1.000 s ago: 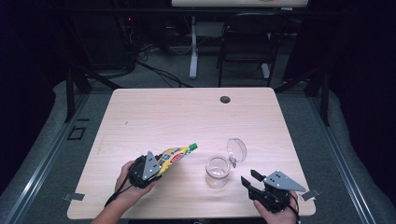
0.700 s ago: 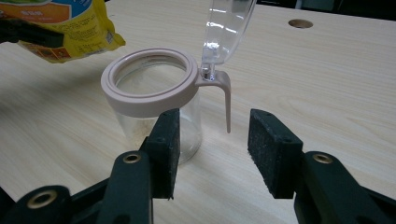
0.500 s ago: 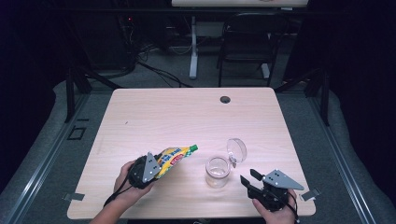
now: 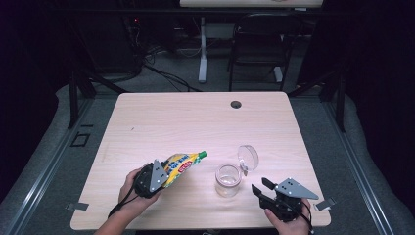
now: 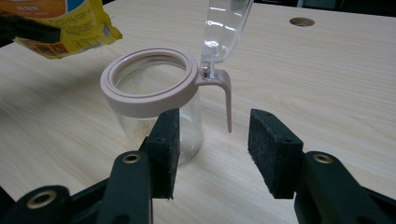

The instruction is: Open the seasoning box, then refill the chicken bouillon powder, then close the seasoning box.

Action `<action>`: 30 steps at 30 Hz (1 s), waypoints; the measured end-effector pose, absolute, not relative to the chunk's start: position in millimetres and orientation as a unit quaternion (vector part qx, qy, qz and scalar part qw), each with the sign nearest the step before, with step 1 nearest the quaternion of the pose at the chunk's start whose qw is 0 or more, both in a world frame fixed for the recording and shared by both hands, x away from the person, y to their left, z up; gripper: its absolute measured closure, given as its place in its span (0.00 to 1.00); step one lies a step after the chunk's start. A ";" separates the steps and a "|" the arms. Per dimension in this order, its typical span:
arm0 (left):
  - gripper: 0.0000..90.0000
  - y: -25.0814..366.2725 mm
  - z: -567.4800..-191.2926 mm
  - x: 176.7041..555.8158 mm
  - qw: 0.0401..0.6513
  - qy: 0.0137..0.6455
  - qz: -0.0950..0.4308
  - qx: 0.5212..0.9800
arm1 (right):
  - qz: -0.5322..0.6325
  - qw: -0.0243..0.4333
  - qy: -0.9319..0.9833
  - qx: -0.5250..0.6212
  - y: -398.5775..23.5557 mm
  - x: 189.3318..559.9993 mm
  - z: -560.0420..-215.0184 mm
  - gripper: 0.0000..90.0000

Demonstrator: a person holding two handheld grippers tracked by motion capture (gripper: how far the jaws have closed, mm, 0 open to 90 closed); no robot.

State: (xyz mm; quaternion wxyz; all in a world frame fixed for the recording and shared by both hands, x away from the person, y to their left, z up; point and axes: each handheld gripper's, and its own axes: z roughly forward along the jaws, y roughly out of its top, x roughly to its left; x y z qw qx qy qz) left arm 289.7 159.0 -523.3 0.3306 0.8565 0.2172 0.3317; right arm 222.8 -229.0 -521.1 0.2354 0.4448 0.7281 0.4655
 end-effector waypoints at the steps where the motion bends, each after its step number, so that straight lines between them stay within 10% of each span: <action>1: 0.73 158.2 -523.6 289.5 0.331 0.217 0.331 0.857 | 0.464 0.237 0.729 0.444 -228.7 222.7 -520.8 0.60; 30: 0.73 146.5 -512.0 289.8 0.305 0.198 0.369 0.855 | 0.463 0.246 0.738 0.425 -224.6 220.8 -515.9 0.61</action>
